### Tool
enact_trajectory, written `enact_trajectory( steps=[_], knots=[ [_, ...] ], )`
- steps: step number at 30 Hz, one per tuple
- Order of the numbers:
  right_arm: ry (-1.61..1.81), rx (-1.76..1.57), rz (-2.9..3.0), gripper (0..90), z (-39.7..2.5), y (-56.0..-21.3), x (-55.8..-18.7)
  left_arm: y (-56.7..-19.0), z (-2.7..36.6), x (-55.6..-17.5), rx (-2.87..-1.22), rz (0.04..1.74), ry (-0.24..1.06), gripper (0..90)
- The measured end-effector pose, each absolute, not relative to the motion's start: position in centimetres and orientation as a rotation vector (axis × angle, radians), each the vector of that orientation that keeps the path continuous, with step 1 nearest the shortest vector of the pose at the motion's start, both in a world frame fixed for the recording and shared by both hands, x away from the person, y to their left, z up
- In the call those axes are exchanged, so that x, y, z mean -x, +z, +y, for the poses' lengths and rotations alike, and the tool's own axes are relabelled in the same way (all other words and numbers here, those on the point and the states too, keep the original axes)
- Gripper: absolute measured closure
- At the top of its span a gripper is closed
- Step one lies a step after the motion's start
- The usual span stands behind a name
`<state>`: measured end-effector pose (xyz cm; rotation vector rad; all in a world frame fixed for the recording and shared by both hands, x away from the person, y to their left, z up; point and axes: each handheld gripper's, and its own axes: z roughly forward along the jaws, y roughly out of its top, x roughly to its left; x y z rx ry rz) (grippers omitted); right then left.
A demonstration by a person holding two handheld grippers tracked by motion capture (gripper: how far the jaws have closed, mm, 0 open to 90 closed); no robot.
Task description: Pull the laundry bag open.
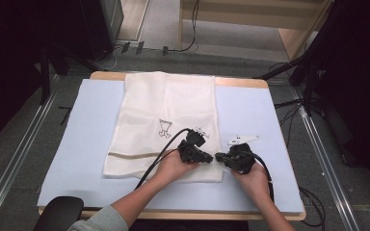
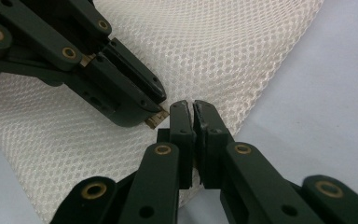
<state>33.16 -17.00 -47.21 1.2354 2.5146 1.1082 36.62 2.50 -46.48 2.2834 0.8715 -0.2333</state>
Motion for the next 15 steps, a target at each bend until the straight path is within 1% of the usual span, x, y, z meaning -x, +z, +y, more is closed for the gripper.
enact_trajectory(
  steps=[1,3,6,15],
  knots=[
    [1.108,-1.231,2.514,87.8,-17.0,-47.2,-33.2,-46.5,2.5,-36.6,-2.279,0.876,-0.247,87.0],
    [1.105,-1.227,2.513,87.8,-16.9,-47.2,-33.1,-46.5,2.5,-36.6,-2.28,0.868,-0.243,88.0],
    [1.112,-1.209,2.513,90.0,-17.0,-47.3,-33.1,-46.5,2.6,-36.7,-2.278,0.874,-0.252,88.4],
    [1.116,-1.169,2.508,90.0,-17.0,-47.5,-33.0,-46.2,4.1,-37.6,-2.269,0.911,-0.323,88.7]
  ],
)
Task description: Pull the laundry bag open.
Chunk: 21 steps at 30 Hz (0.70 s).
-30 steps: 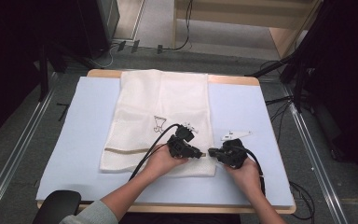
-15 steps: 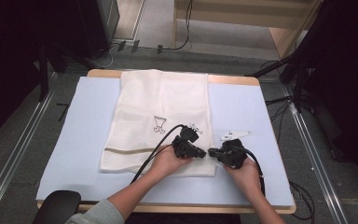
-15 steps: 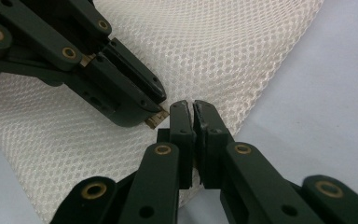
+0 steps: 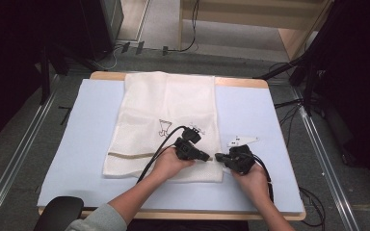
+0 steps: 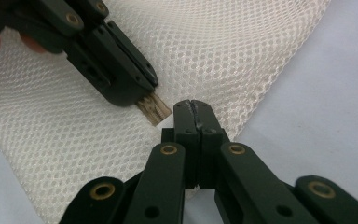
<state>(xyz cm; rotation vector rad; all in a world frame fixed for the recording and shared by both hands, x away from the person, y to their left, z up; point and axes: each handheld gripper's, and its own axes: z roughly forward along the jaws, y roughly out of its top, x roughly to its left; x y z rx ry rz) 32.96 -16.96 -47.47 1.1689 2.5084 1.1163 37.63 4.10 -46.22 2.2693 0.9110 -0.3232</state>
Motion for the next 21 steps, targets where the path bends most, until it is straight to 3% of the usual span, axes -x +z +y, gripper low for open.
enact_trajectory(
  steps=[21],
  knots=[
    [1.123,-1.157,2.504,90.0,-16.9,-47.5,-32.9,-45.7,5.9,-37.6,-2.273,0.9,-0.338,88.8]
  ],
)
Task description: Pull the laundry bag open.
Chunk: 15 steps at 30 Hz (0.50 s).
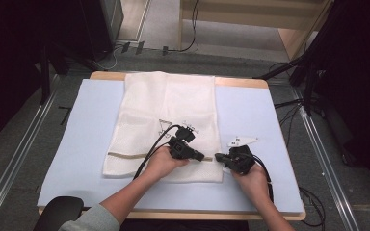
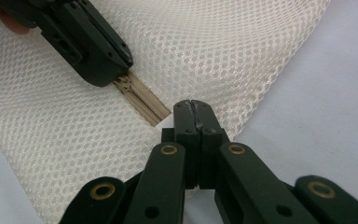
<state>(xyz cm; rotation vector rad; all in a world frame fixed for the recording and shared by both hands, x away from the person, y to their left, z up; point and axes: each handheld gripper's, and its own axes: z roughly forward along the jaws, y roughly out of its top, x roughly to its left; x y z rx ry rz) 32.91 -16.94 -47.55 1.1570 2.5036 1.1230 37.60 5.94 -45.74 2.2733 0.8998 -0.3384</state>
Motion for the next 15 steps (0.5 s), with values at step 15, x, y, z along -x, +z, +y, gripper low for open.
enact_trajectory(
  steps=[15],
  knots=[
    [1.136,-1.165,2.502,90.0,-17.0,-47.6,-32.9,-45.6,7.4,-37.6,-2.251,0.917,-0.375,88.7]
  ],
)
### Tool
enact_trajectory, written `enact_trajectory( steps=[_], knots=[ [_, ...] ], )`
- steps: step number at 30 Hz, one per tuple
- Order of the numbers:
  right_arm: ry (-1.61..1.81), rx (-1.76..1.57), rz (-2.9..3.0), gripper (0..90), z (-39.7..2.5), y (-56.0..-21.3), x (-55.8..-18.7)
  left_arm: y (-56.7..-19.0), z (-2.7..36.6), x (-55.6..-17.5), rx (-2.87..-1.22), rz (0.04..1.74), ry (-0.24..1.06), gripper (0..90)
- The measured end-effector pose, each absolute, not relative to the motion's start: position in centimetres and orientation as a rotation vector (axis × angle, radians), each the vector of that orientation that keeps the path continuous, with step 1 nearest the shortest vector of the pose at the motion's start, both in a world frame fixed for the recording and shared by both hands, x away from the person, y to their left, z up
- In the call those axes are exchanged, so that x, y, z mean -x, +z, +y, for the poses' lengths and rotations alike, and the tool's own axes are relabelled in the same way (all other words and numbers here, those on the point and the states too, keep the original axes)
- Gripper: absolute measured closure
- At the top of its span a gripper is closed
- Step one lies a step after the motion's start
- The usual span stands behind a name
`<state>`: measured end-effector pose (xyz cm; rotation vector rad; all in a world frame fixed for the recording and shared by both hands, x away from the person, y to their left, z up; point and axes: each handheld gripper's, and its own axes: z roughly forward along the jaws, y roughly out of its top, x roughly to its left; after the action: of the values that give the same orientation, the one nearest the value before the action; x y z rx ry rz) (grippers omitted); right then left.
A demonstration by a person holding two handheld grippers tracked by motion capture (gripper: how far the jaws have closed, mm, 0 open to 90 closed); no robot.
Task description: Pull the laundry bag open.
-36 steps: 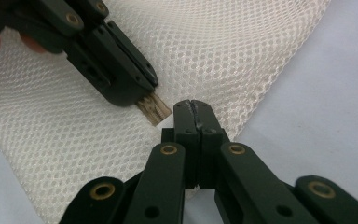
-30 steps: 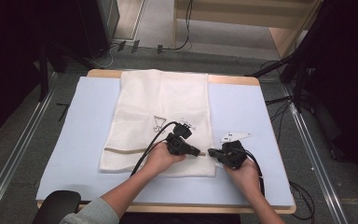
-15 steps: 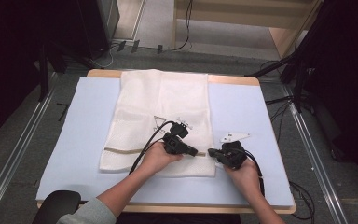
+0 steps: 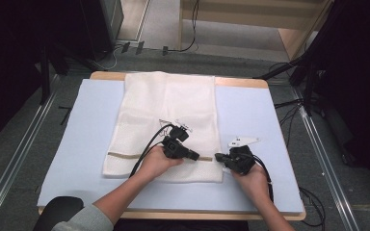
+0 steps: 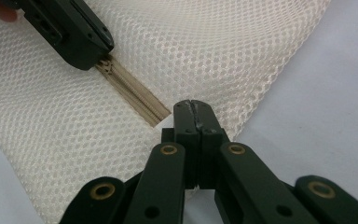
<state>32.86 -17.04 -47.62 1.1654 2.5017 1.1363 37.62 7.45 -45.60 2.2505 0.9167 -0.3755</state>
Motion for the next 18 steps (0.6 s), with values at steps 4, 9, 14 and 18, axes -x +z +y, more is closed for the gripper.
enact_trajectory(
  steps=[4,9,14,18],
  knots=[
    [1.139,-1.163,2.499,90.0,-17.0,-47.6,-32.8,-45.4,8.0,-37.8,-2.251,0.928,-0.371,88.8],
    [1.14,-1.161,2.5,90.0,-17.1,-47.6,-32.9,-45.2,8.1,-37.6,-2.261,0.918,-0.369,88.7],
    [1.142,-1.159,2.501,90.0,-17.1,-47.7,-32.9,-45.1,8.9,-37.8,-2.257,0.927,-0.376,88.8],
    [1.146,-1.153,2.503,90.0,-17.1,-47.7,-32.9,-45.0,8.9,-37.7,-2.257,0.917,-0.378,88.8]
  ],
)
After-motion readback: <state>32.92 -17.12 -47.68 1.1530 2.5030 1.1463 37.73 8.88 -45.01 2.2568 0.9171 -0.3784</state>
